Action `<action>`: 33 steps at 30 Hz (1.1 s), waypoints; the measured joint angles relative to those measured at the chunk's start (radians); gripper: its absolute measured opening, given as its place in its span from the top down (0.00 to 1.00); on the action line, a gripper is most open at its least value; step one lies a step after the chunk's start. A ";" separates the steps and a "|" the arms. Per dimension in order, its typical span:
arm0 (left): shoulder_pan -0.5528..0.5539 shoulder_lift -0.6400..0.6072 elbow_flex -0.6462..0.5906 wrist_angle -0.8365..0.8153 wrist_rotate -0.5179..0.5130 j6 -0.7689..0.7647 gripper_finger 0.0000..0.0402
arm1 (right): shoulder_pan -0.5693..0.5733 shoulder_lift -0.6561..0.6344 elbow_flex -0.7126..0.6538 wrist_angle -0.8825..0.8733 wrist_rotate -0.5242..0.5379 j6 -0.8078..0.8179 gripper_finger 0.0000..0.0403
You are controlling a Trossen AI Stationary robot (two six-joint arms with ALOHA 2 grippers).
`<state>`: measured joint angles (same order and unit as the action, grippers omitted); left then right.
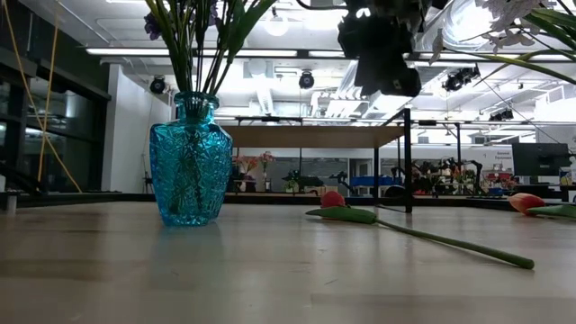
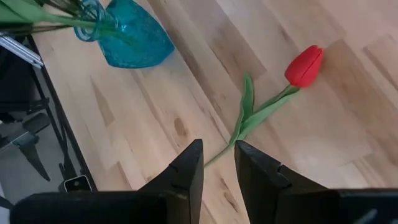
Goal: Pick and place flowers into a vace then onto a shelf
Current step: Put the red flower into the yellow vase
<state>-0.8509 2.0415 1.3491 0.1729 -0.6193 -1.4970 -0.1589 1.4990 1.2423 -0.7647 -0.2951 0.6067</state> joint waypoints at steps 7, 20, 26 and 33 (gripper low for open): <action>0.000 0.000 0.000 0.000 0.000 0.000 0.29 | 0.059 0.000 0.000 0.006 0.074 0.062 0.79; 0.000 0.000 0.000 -0.005 -0.001 0.000 0.29 | 0.111 0.091 -0.054 0.084 0.132 0.136 0.79; 0.000 0.000 0.000 -0.010 -0.001 0.000 0.29 | 0.109 0.144 -0.110 0.133 0.133 0.210 0.79; 0.000 0.000 0.000 -0.022 0.000 0.011 0.29 | 0.109 0.158 -0.212 0.269 0.129 0.310 0.79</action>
<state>-0.8509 2.0415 1.3491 0.1507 -0.6193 -1.4857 -0.0498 1.6569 1.0300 -0.4952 -0.1659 0.9170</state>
